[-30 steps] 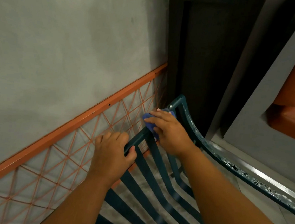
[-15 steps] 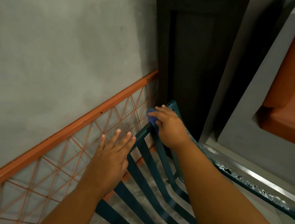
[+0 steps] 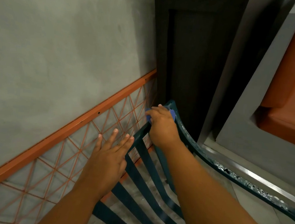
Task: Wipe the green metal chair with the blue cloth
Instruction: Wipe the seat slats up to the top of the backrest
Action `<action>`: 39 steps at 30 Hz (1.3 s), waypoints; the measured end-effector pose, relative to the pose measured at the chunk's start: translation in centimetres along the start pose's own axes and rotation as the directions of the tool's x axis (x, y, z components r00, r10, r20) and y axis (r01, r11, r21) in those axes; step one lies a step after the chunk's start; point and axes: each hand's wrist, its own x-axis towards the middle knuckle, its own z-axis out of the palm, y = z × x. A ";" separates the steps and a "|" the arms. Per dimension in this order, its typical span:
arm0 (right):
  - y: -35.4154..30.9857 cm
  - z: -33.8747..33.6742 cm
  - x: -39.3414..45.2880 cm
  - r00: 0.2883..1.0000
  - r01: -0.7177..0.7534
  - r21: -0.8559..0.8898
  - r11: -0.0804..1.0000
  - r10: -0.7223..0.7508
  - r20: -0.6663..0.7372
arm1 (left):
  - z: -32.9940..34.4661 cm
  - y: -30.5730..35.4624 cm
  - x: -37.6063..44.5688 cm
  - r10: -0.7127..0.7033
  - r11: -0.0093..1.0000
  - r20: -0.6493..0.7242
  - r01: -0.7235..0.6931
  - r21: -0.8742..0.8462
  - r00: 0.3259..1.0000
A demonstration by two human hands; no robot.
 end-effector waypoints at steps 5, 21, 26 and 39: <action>-0.5 -1.0 -1.7 0.993 0.102 0.090 0.991 -0.107 0.053 | -0.6 0.4 0.1 -0.060 0.997 0.027 0.061 -0.048 0.998; 2.4 -1.4 0.6 0.994 0.021 0.016 1.000 -0.023 0.104 | -0.9 1.9 6.1 0.011 0.997 -0.034 -0.008 0.075 0.999; 1.8 0.0 0.4 0.994 0.110 -0.004 0.994 -0.110 -0.004 | -1.0 1.8 6.0 0.013 0.993 -0.047 -0.007 0.120 0.999; 2.9 -0.4 1.1 0.995 0.102 0.038 0.994 -0.103 0.006 | -0.5 1.7 5.9 0.006 0.991 -0.079 0.004 0.133 0.997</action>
